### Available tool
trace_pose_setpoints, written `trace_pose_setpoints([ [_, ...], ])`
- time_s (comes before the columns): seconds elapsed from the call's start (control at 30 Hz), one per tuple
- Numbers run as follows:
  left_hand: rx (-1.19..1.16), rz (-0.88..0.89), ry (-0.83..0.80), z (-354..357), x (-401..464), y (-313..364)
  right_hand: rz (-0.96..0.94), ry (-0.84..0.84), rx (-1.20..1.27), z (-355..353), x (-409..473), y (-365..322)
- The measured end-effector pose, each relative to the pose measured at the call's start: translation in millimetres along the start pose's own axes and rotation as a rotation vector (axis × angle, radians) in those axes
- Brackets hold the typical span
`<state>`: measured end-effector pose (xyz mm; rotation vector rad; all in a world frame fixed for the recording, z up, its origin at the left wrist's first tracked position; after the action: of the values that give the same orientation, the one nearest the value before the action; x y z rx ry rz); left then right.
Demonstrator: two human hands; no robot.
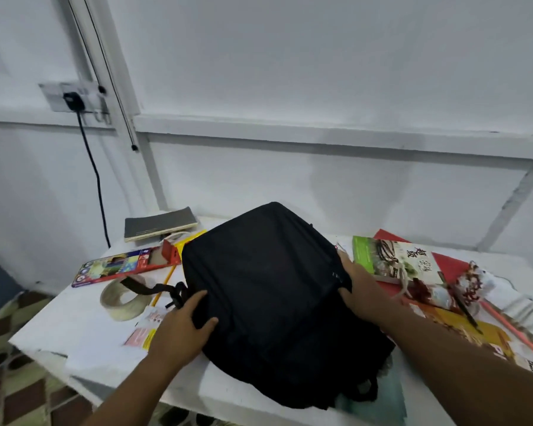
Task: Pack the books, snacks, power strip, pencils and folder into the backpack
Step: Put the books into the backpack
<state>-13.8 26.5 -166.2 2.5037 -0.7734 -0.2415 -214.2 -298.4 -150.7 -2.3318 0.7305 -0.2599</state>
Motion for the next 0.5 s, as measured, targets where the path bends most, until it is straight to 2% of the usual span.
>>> trace_pose_setpoints([
  [0.1, 0.352, 0.034, -0.117, -13, 1, 18, -0.021, 0.067, -0.08, -2, -6, 0],
  [0.13, 0.413, 0.061, -0.101, -20, 1, 29, -0.026, 0.089, -0.098, -2, -10, 0],
  [0.2, 0.424, 0.142, -0.006, -28, 1, 57, -0.018, 0.125, -0.118, -1, -22, 2],
  [0.3, 0.226, 0.326, 0.08, -18, 2, 99, -0.002, 0.197, -0.069, 1, -48, 4],
  [0.4, 0.097, 0.51, -0.083, 20, -5, 135, 0.053, 0.27, -0.031, 0, -84, 6],
  [0.5, 0.242, 0.645, -0.315, 72, -25, 159, 0.1, 0.314, -0.052, 4, -121, 5],
])
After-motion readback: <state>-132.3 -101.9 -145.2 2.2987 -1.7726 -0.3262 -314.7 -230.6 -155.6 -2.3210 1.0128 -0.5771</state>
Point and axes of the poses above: each hand's wrist, its own x-axis towards the middle knuckle, its own z-axis out of the palm, y = z × x, the point moved 6 cm from there along x, towards the middle knuckle, and after that the axes turned 4 degrees about x, right-handed, at the moved point
